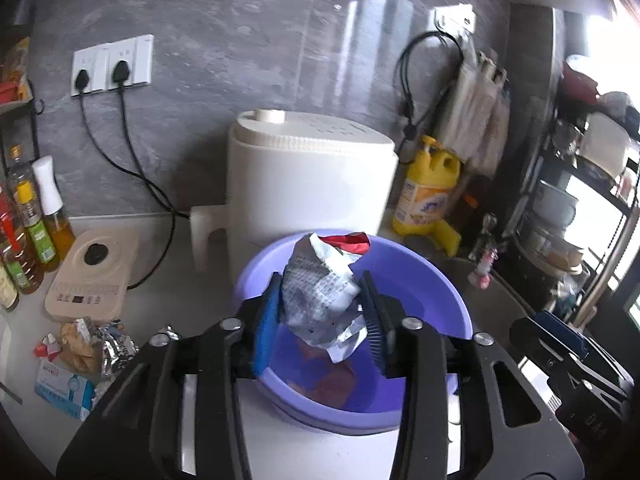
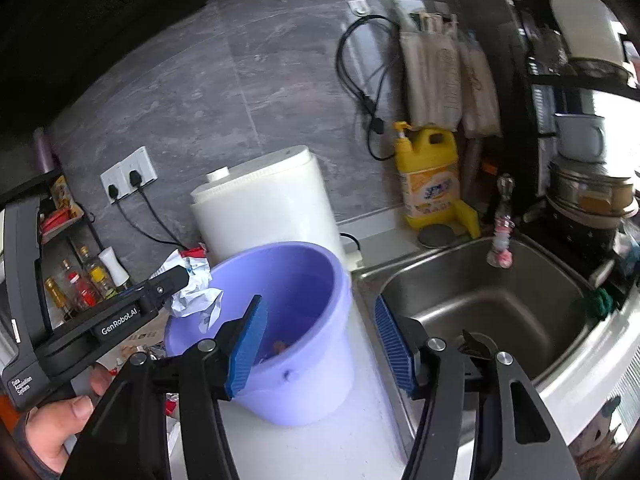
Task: Collect trash
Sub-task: 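Carry both items over the lavender bucket and open both tools, then move both tools back toward the remaining trash on the counter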
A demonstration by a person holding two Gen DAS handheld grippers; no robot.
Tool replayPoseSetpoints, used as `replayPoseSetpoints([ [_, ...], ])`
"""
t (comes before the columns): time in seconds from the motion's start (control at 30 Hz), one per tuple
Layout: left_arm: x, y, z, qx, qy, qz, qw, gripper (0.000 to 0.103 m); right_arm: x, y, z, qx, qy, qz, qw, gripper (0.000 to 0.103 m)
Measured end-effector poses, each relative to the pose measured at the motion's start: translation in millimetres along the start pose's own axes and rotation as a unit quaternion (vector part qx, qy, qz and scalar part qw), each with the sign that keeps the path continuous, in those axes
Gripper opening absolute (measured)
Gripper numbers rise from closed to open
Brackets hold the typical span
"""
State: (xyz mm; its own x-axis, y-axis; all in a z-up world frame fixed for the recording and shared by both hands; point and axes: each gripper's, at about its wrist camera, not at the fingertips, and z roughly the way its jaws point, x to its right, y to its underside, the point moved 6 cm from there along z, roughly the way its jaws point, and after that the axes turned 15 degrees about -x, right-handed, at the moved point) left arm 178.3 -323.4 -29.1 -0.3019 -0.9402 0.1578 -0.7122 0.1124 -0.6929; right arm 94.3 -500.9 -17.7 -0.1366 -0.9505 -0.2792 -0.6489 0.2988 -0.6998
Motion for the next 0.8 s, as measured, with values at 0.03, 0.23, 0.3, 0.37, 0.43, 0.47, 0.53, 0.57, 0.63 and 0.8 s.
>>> replayPoseSetpoints([
  [0.03, 0.8, 0.4, 1.2, -0.006, 0.004, 0.002, 1.0000, 0.056, 1.7, 1.0, -0.9, 0.000, 0.002, 0.004, 1.000, 0.057],
  [0.23, -4.5, 4.6, -6.2, -0.011, -0.001, 0.017, 0.9998, 0.075, 2.1, 9.9, -6.7, 0.006, 0.007, 0.022, 1.000, 0.062],
  [0.3, -10.6, 7.7, -11.9, -0.012, -0.005, 0.021, 0.9997, 0.079, -1.9, 12.7, -7.2, 0.008, 0.006, 0.026, 1.000, 0.064],
  [0.37, -17.6, 11.1, -19.3, -0.009, -0.010, 0.029, 0.9995, 0.084, -7.3, 14.2, -7.5, 0.011, 0.006, 0.028, 1.000, 0.067],
  [0.43, -25.5, 12.3, -25.1, -0.006, -0.015, 0.031, 0.9994, 0.088, -14.2, 15.8, -8.3, 0.013, 0.008, 0.028, 0.999, 0.075],
  [0.47, -29.9, 12.6, -28.3, -0.005, -0.017, 0.030, 0.9994, 0.090, -18.6, 16.2, -8.0, 0.013, 0.007, 0.028, 0.999, 0.076],
  [0.53, -41.4, 13.4, -36.5, 0.000, -0.016, 0.022, 0.9996, 0.094, -28.5, 15.7, -9.0, 0.017, 0.005, 0.027, 0.999, 0.086],
  [0.57, -44.9, 13.4, -39.1, 0.002, -0.019, 0.021, 0.9996, 0.095, -33.2, 15.5, -10.1, 0.022, 0.006, 0.025, 0.999, 0.088],
  [0.63, -55.1, 14.3, -44.0, 0.005, -0.030, 0.019, 0.9993, 0.096, -43.4, 16.1, -10.2, 0.025, 0.008, 0.020, 0.999, 0.093],
  [0.8, -83.9, 19.6, -51.3, 0.001, -0.037, 0.002, 0.9993, 0.096, -66.6, 22.4, -8.1, 0.023, 0.011, 0.011, 1.000, 0.095],
])
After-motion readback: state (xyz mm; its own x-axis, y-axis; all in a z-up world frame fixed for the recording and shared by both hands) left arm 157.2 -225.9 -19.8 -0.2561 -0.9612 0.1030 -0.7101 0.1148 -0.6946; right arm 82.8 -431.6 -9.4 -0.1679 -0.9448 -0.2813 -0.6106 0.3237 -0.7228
